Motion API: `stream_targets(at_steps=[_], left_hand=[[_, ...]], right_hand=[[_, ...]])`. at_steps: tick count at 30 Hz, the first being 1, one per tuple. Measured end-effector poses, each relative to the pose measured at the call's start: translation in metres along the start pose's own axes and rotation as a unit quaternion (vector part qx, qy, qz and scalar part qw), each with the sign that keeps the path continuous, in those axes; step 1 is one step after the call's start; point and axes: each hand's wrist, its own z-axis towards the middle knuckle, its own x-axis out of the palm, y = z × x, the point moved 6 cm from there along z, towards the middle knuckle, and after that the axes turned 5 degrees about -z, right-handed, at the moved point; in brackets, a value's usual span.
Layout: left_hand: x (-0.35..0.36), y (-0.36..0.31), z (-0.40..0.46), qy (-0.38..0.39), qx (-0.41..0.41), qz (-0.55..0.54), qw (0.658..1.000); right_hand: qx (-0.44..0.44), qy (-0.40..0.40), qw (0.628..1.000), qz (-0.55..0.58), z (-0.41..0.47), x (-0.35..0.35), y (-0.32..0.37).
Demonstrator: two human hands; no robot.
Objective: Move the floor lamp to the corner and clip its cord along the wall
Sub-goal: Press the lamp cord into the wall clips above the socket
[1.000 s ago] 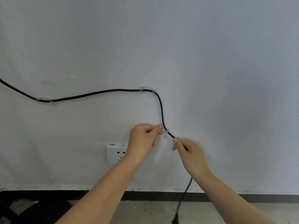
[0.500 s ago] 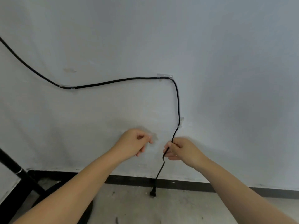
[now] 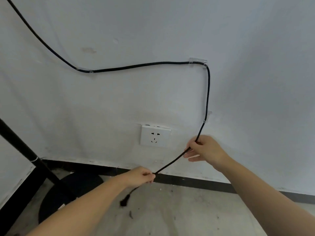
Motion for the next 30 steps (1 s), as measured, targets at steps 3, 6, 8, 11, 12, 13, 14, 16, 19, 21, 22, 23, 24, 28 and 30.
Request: stream_targets(at_steps=[3, 6, 8, 11, 12, 13, 14, 16, 19, 21, 22, 23, 24, 28, 30], left_hand=[[-0.001, 0.033, 0.004, -0.022, -0.056, -0.093, 0.994], [-0.002, 0.047, 0.012, -0.089, -0.087, -0.111, 0.986], [-0.001, 0.048, 0.022, -0.144, -0.092, -0.128, 0.977], [0.002, 0.045, 0.035, -0.205, -0.089, -0.132, 0.966], [0.003, 0.044, 0.039, -0.218, -0.086, -0.135, 0.963], [0.003, 0.044, 0.041, -0.228, -0.084, -0.129, 0.961], [0.002, 0.043, 0.042, -0.237, -0.081, -0.115, 0.961], [0.000, 0.040, 0.043, -0.252, -0.064, -0.092, 0.961], [-0.005, 0.032, 0.046, -0.263, -0.019, -0.098, 0.960], [-0.006, 0.027, 0.048, -0.247, 0.003, -0.115, 0.962], [-0.007, 0.025, 0.048, -0.232, 0.010, -0.122, 0.965], [-0.008, 0.024, 0.048, -0.218, 0.015, -0.122, 0.968], [-0.009, 0.023, 0.048, -0.207, 0.016, -0.114, 0.972], [-0.016, 0.033, 0.046, -0.179, -0.015, -0.130, 0.975], [-0.014, 0.045, 0.042, -0.163, -0.068, -0.215, 0.961]], right_hand=[[0.071, 0.049, 0.996, -0.028, 0.007, 0.020, -0.023], [0.117, 0.039, 0.991, -0.048, 0.018, 0.041, -0.049], [0.117, 0.006, 0.992, -0.037, 0.027, 0.051, -0.057], [0.115, -0.043, 0.992, -0.017, 0.038, 0.056, -0.059], [0.120, -0.054, 0.991, -0.008, 0.041, 0.057, -0.061], [0.129, -0.061, 0.990, 0.002, 0.041, 0.058, -0.064], [0.141, -0.064, 0.988, 0.013, 0.041, 0.060, -0.066], [0.166, -0.056, 0.984, 0.032, 0.040, 0.064, -0.074], [0.197, -0.057, 0.977, 0.052, 0.040, 0.065, -0.088], [0.210, -0.080, 0.973, 0.046, 0.039, 0.057, -0.098], [0.214, -0.093, 0.972, 0.040, 0.038, 0.050, -0.103], [0.217, -0.106, 0.970, 0.035, 0.036, 0.044, -0.108], [0.217, -0.118, 0.968, 0.030, 0.035, 0.037, -0.112], [0.216, -0.146, 0.965, 0.003, 0.032, 0.022, -0.121], [0.212, -0.155, 0.965, -0.024, 0.032, 0.021, -0.120]])
